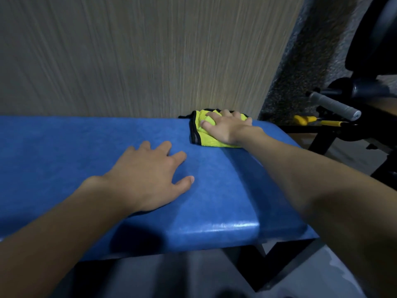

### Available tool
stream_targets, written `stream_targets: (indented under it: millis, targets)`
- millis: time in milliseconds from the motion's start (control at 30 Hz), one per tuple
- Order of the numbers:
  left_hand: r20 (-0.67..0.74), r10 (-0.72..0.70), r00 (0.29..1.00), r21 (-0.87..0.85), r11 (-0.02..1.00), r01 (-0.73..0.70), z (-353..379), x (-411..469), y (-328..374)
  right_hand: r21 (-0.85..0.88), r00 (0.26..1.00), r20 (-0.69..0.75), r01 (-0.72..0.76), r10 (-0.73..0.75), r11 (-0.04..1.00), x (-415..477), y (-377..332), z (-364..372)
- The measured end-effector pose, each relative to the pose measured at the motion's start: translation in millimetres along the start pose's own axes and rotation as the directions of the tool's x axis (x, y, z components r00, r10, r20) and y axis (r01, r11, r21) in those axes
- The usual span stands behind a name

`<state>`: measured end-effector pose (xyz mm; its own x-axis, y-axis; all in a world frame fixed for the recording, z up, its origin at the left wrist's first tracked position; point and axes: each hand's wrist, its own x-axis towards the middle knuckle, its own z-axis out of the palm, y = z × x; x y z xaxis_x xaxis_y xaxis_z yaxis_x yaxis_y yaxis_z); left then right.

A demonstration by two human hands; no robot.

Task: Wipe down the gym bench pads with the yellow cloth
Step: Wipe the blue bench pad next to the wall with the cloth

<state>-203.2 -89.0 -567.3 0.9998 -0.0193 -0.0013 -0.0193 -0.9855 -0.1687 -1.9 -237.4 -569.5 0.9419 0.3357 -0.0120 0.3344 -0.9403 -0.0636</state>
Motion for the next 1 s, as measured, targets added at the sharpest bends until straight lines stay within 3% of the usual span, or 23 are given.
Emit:
stream_targets:
  millis: [167,333,500,633,700,767,867,933,1000]
  targets:
    - [0.012,-0.024,1.0,-0.051,0.998,0.024,-2,-6,1,0.002,1.0,0.013,0.025,-0.025,1.0,-16,3,2]
    - [0.016,-0.061,0.998,-0.216,0.974,0.063,-4,-18,2,0.009,0.993,0.021,0.116,-0.116,0.993,-66,4,7]
    - [-0.056,-0.106,0.993,-0.24,0.967,0.09,-7,-36,15,0.026,0.982,0.031,0.186,-0.187,0.982,-129,7,8]
    - [-0.147,-0.155,0.977,-0.387,0.918,0.087,-21,-47,27,0.028,0.974,0.057,0.216,-0.217,0.976,-166,6,7]
    - [-0.21,-0.19,0.959,-0.465,0.882,0.073,-29,-47,37,0.092,0.959,0.083,0.264,-0.272,0.96,-173,13,2]
    - [-0.257,-0.206,0.944,-0.52,0.853,0.045,-37,-41,51,0.271,0.947,0.005,0.307,-0.32,0.912,-171,31,-5]
    - [-0.304,-0.197,0.932,-0.528,0.849,0.007,-46,-21,75,0.435,0.971,-0.204,0.203,-0.123,0.877,-161,76,-11]
    - [-0.321,-0.158,0.934,-0.486,0.874,-0.019,-47,-1,97,0.372,0.978,-0.207,0.096,-0.018,0.923,-158,109,-5]
    - [-0.279,-0.111,0.954,-0.422,0.907,-0.018,-38,21,116,0.243,0.987,-0.153,0.079,-0.042,0.967,-158,128,6]
